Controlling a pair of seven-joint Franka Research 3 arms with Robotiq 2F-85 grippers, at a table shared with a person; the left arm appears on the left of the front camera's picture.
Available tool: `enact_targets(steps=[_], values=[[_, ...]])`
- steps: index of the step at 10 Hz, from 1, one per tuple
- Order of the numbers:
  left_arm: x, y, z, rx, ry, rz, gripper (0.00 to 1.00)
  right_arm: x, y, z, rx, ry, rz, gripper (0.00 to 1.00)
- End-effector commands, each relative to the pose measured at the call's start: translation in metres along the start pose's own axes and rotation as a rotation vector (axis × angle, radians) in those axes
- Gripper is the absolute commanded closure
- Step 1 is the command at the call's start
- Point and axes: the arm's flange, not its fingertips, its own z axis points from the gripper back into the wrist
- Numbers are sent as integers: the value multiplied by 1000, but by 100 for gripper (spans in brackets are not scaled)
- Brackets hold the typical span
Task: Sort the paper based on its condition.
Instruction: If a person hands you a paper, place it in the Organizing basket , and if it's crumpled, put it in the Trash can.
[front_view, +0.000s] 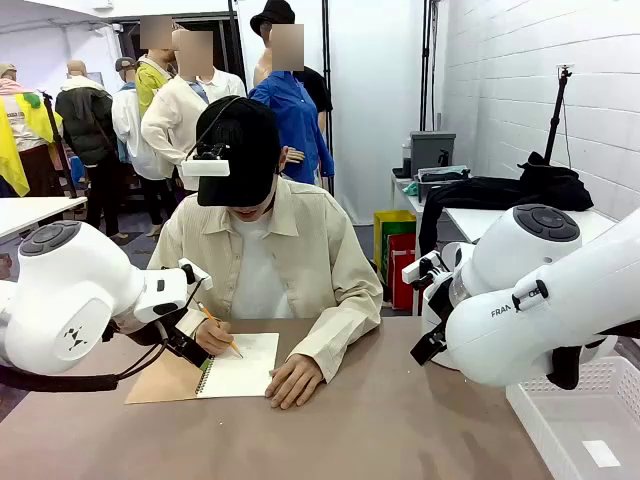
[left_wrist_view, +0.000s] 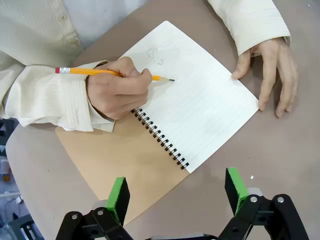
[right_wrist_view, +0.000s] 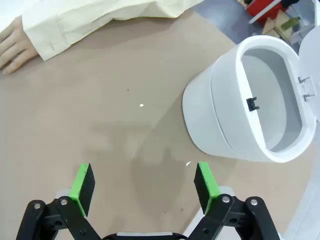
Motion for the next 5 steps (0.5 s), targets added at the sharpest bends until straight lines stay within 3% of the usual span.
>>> enact_targets(steps=[1,5], values=[[0,0,0,0,0,0,0,0,0,0,0,0,0,0],[0,0,0,0,0,0,0,0,0,0,0,0,0,0]])
